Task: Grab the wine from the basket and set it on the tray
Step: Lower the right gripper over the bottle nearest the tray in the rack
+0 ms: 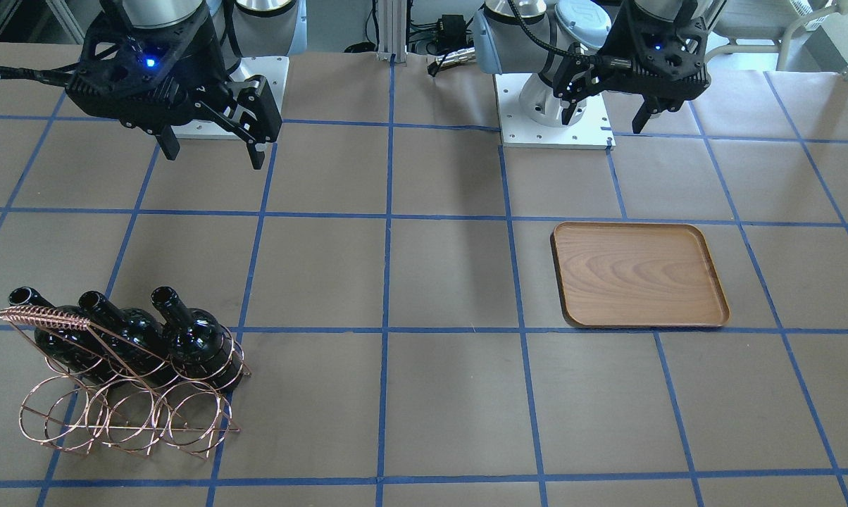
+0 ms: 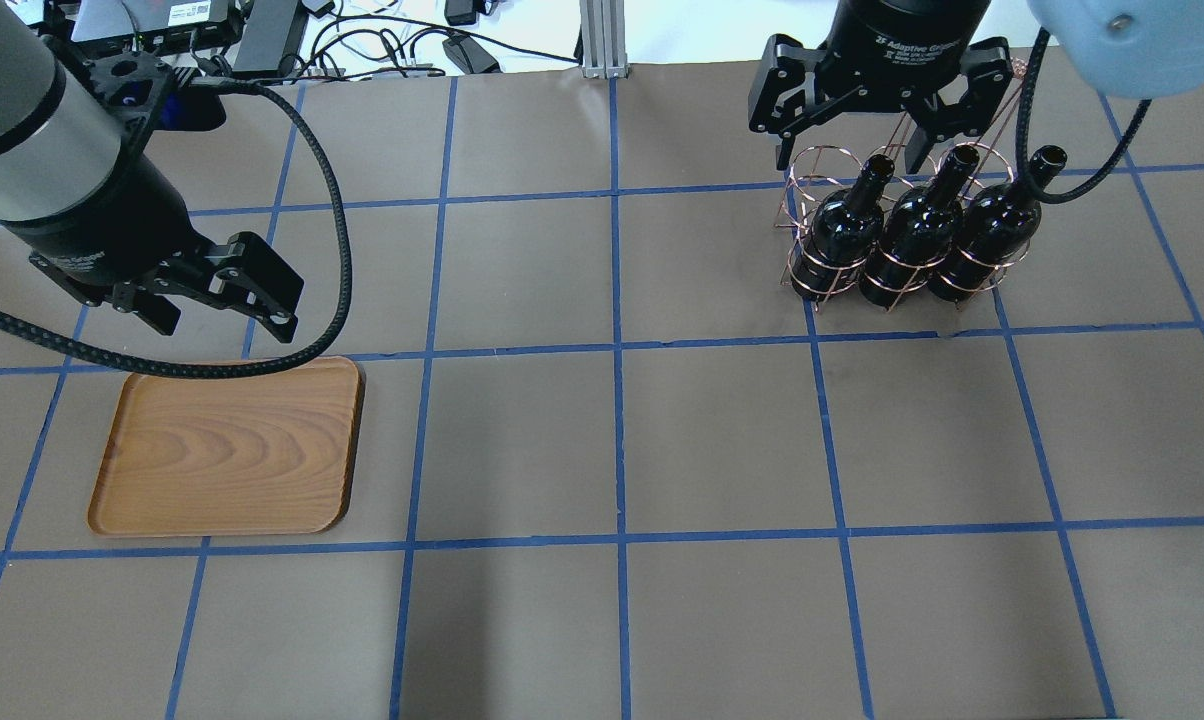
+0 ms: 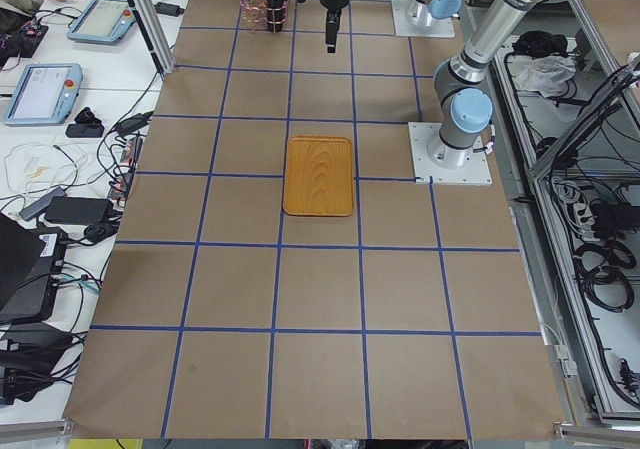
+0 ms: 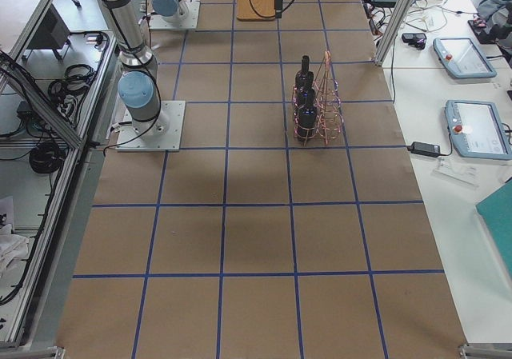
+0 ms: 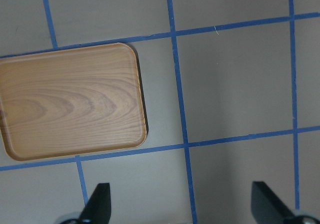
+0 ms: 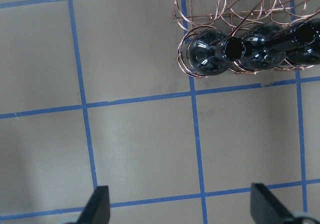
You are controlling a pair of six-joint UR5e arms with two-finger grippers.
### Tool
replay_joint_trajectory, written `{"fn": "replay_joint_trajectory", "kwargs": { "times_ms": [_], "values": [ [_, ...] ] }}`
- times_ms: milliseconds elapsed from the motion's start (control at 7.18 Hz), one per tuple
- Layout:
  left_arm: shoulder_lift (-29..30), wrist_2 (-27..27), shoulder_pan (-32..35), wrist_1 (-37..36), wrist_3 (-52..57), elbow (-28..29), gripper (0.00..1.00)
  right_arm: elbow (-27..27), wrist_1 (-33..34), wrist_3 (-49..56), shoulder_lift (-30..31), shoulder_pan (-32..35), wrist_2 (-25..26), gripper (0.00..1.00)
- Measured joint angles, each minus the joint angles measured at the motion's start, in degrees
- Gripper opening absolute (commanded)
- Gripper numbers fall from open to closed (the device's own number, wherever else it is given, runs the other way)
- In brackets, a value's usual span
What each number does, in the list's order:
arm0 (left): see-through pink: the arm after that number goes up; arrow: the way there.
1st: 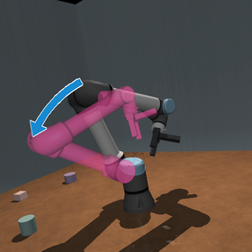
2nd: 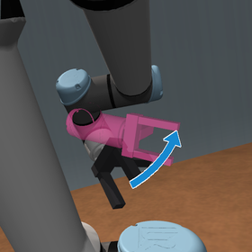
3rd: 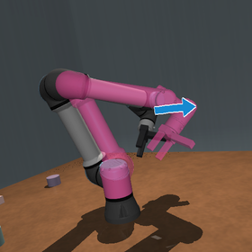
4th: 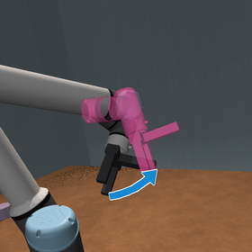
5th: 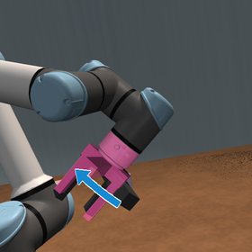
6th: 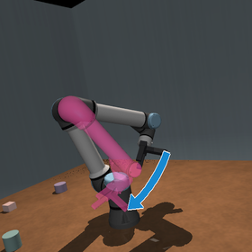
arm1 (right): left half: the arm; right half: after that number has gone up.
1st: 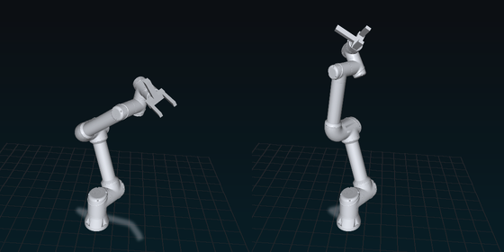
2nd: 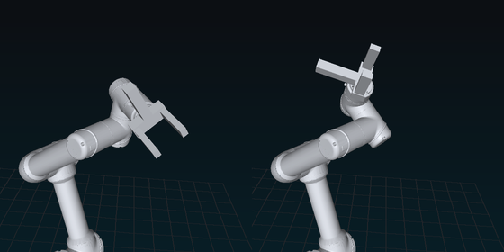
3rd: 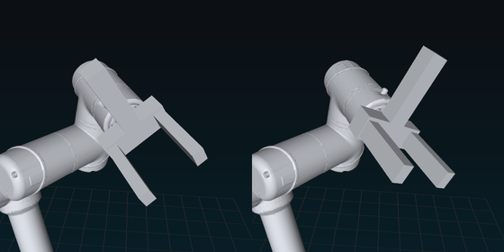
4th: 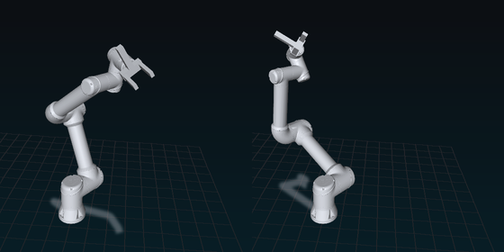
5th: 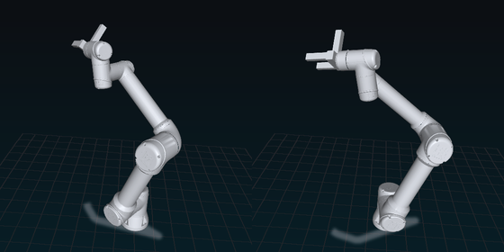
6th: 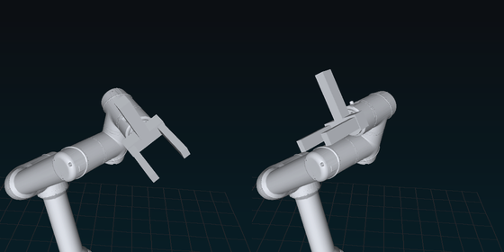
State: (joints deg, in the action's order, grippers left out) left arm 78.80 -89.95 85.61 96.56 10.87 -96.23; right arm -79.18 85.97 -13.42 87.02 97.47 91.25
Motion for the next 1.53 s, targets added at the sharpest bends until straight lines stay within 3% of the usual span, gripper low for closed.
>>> {"fn": "replay_joint_trajectory", "kwargs": {
  "times_ms": [557, 836, 1115, 1533],
  "values": [
    [-0.1, -0.1, 0.0, 0.2, 0.0, -0.1, 1.00, -0.1, -0.3, 0.8, -0.2, -0.8, 0.8, 1.00],
    [-0.1, -0.2, 0.0, 0.3, 0.0, -0.2, 1.00, 0.4, -1.1, 3.5, -1.0, -5.9, 0.7, 1.00],
    [0.0, -0.2, 0.0, 0.6, 0.1, -0.3, 1.00, 0.7, 1.9, 9.4, -4.7, -11.4, 0.4, 0.97],
    [0.0, -0.3, -0.2, 0.6, 0.1, -0.3, 1.00, -0.2, 7.4, 15.4, -11.4, -13.6, 0.8, 0.88]
  ]
}}
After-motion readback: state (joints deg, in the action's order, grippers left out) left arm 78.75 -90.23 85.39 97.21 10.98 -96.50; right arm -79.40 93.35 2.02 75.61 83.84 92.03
